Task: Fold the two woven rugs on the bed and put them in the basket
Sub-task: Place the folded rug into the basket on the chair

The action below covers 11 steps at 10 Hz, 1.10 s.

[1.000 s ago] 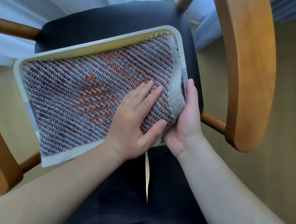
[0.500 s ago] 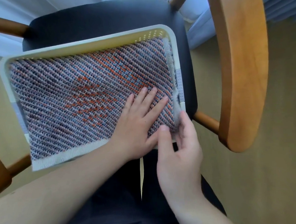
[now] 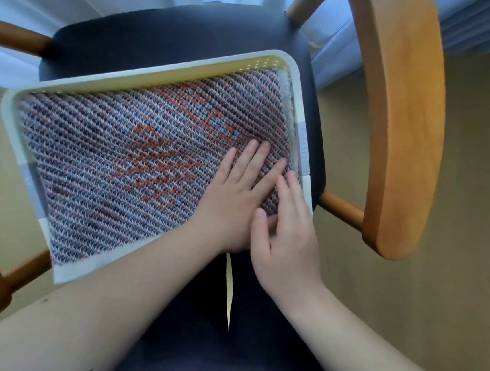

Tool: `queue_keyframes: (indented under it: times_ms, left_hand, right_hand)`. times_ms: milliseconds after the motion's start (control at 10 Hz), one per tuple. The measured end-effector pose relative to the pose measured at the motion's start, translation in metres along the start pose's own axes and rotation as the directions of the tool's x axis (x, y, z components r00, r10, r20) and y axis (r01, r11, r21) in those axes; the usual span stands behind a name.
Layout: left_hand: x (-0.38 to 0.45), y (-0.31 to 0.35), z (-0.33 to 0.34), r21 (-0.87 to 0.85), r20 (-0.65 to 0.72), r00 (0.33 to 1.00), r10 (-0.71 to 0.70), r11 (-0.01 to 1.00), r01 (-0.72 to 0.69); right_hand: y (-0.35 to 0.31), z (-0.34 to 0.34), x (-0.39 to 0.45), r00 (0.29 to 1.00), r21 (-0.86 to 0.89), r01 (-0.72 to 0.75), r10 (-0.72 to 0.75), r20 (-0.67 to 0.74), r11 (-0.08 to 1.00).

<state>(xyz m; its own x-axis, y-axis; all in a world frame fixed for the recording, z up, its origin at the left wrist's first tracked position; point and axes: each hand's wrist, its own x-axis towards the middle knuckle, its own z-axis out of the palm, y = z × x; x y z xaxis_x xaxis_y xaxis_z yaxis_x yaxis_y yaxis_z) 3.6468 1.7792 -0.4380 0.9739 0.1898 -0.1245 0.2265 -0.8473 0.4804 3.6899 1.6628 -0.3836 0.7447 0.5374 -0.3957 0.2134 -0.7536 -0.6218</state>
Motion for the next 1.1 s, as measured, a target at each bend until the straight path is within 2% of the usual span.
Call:
queue_keyframes:
  times_ms: [100,200,300,400,500,600,700,900,1000,1100]
  left_hand:
    - [-0.007,-0.012,-0.003,-0.032,0.109,0.993,0.04,0.999,-0.037]
    - [-0.003,-0.01,-0.013,-0.063,0.007,0.997,0.083,0.995,-0.082]
    - [-0.004,-0.012,-0.034,-0.038,-0.002,0.996,0.094,0.995,-0.094]
    - [-0.046,-0.049,-0.038,0.18,0.136,0.99,-0.049,0.983,0.024]
    - [-0.079,-0.08,-0.051,0.331,0.162,0.962,-0.222,0.93,0.159]
    - [-0.081,-0.088,-0.039,0.362,0.19,0.946,-0.261,0.915,0.18]
    - [-0.079,-0.093,-0.028,0.361,0.212,0.941,-0.263,0.916,0.175]
    - [-0.078,-0.096,-0.03,0.334,0.153,0.961,-0.232,0.927,0.171]
    - [-0.075,-0.096,-0.056,0.303,-0.099,0.971,-0.218,0.923,0.238]
    - [-0.069,-0.117,-0.068,0.31,-0.129,0.911,-0.391,0.857,0.412]
  right_hand:
    - [0.004,0.01,0.005,0.991,-0.023,-0.095,0.097,0.096,0.995]
    - [-0.002,0.009,0.021,0.976,-0.059,-0.156,0.163,0.146,0.986]
    - [-0.01,0.004,0.031,0.981,-0.2,-0.111,0.139,0.135,0.973]
    - [-0.02,0.002,0.032,1.0,-0.316,0.016,-0.008,0.027,0.949]
    - [-0.023,0.01,0.047,0.978,-0.461,0.189,-0.207,0.012,0.867]
    - [-0.018,0.026,0.066,0.97,-0.606,0.239,-0.162,0.18,0.759]
    - [-0.005,0.033,0.073,0.962,-0.674,0.262,-0.131,0.24,0.691]
    - [-0.008,0.03,0.074,0.965,-0.667,0.25,-0.126,0.23,0.702]
    - [-0.02,0.021,0.078,0.948,-0.622,0.304,-0.294,0.123,0.722]
    - [-0.03,0.019,0.104,0.955,-0.632,0.278,-0.279,0.101,0.723]
